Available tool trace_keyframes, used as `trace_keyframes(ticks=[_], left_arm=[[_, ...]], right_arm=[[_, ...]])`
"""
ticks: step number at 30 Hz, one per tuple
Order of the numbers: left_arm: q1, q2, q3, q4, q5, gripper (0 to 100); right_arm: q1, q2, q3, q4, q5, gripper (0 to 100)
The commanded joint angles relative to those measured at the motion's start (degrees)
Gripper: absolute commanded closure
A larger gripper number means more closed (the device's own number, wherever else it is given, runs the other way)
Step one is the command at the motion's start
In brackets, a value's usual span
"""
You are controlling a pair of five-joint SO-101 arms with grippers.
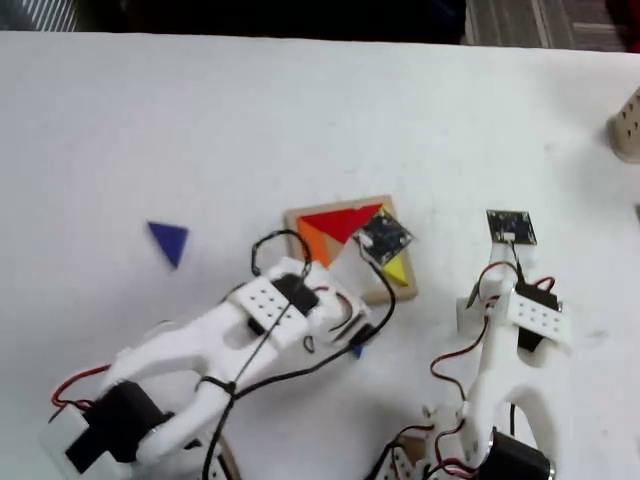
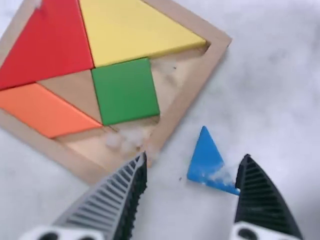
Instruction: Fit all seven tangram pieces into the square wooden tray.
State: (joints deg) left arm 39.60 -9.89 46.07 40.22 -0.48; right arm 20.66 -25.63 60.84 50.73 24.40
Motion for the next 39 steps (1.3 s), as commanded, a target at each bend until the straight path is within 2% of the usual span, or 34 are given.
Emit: trace_keyframes(ticks=[1,6,9,16,18,20,22,24,26,29,39], left_arm=[[1.27,-0.22,0.18,0.35,6.42,71],[4.79,0.48,0.97,0.44,13.63,71],[5.67,5.58,-0.97,-0.09,16.35,71],[4.35,16.57,-12.92,9.49,20.22,71],[4.62,17.01,-13.36,9.67,20.22,72],[4.79,17.01,-13.80,9.41,19.87,76],[4.88,17.01,-13.80,7.47,19.52,86],[5.93,17.01,-13.80,6.33,16.09,98],[7.16,17.01,-13.80,6.24,13.10,95],[7.52,16.92,-13.80,6.24,13.01,98],[7.43,12.62,-13.63,6.42,13.01,98]], right_arm=[[-0.57,-1.80,-0.26,-0.75,0.62,98.1],[-0.57,-1.80,-0.26,-0.75,0.62,98.1],[-0.57,-1.80,-0.26,-0.75,0.62,98.1],[-0.48,-1.80,-0.26,-0.75,0.62,98.1],[-0.57,-1.80,-0.26,-0.75,0.62,98.1],[-0.57,-1.80,-0.26,-0.75,0.62,98.1],[-0.57,-1.80,-0.26,-0.75,0.62,98.1],[-0.57,-1.80,-0.26,-0.75,0.62,98.1],[-0.57,-1.80,-0.26,-0.75,0.70,98.1],[-0.57,-1.80,-0.26,-0.75,0.70,98.1],[-0.40,-1.98,-0.26,-0.75,0.70,98.1]])
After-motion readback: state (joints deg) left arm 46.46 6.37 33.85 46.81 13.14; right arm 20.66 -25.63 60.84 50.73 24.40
